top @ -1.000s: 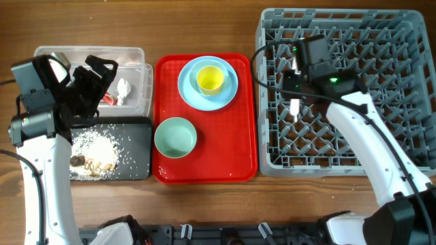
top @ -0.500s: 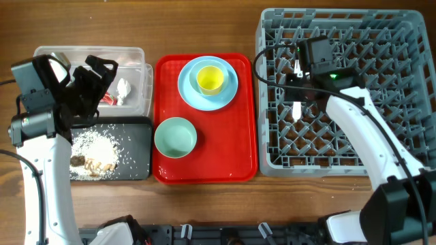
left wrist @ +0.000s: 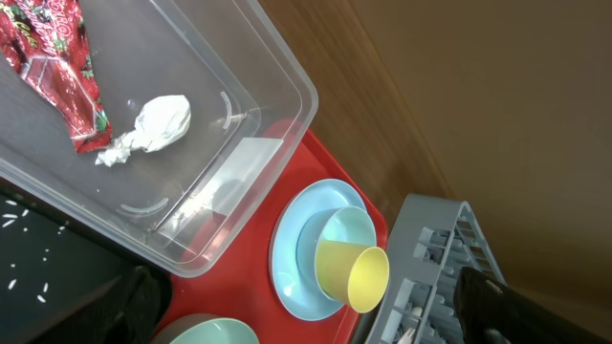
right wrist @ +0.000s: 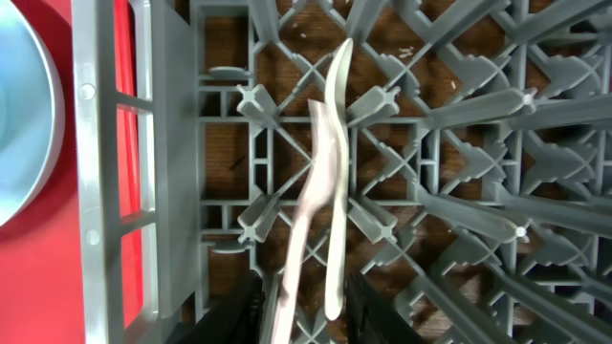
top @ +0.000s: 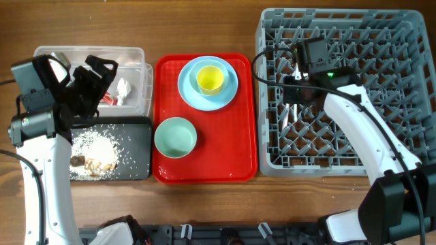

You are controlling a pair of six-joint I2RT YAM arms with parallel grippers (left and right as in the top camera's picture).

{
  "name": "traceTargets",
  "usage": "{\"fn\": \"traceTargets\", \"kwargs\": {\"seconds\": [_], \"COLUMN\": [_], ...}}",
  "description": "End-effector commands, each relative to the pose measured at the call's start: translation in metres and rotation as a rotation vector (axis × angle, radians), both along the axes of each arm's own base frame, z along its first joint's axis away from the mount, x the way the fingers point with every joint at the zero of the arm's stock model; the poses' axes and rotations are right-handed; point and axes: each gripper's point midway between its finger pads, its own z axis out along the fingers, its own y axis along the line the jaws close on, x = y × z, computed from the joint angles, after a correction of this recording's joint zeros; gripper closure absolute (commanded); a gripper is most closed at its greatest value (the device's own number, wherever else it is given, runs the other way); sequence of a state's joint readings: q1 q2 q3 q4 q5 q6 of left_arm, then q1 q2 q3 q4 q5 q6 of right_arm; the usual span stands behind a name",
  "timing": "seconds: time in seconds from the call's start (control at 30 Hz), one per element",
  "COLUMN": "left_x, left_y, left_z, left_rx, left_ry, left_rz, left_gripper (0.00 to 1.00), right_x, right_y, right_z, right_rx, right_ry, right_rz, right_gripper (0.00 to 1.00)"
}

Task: Sort waste into correct bins and load items into the dishwasher rack
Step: 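Move the right gripper back to the green bowl on the red tray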

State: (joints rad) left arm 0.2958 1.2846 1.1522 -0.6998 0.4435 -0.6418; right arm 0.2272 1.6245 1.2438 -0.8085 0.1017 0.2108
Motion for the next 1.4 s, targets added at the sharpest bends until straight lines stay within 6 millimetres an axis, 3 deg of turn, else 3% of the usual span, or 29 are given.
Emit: {"fn": "traceTargets", "kwargs": {"seconds": [0.0, 0.17, 0.27, 0.5, 0.67, 0.73, 0.93, 1.23, 1.37], "left_x": [0.001, 0.001, 0.001, 0.001, 0.001, 0.001, 0.001, 0.001, 0.001], "left_y": [0.001, 0.001, 0.001, 0.001, 0.001, 0.001, 0.001, 0.001, 0.001], "left_z": [0.005, 0.005, 0.005, 0.005, 0.005, 0.005, 0.005, 0.005, 0.005], "left_rx": [-0.001, -0.001, -0.001, -0.001, -0.001, -0.001, -0.001, -0.001, -0.001], "left_ry": [-0.016, -0.016, -0.016, -0.016, -0.016, -0.016, -0.016, -0.016, -0.016], "left_rz": [-0.006, -0.006, -0.006, -0.006, -0.006, -0.006, -0.006, -0.006, -0.006], "left_gripper": [0.0, 0.0, 0.0, 0.0, 0.0, 0.0, 0.0, 0.0, 0.0], "right_x": [-0.006, -0.02, -0.03, -0.068, -0.092, -0.1, -0.107, -0.102, -0.095], "right_y": [0.026, 0.117, 0.146, 0.237, 0.286, 0.301, 0.317, 0.31, 0.295], "right_z": [-0.009, 0.025, 0.036, 0.044, 0.036, 0.031, -0.001, -0.064, -0.069], "right_rx": [0.143, 0.626, 0.722, 0.679, 0.532, 0.461, 0.233, 0.105, 0.057], "right_ry": [0.048, 0.072, 0.097, 0.047, -0.067, -0.119, -0.239, -0.161, -0.148], "right_rz": [0.058, 0.291, 0.337, 0.541, 0.61, 0.62, 0.612, 0.605, 0.586], "right_gripper": [0.69, 0.67, 0.66, 0.66, 0.66, 0.71, 0.9, 0.92, 0.92]}}
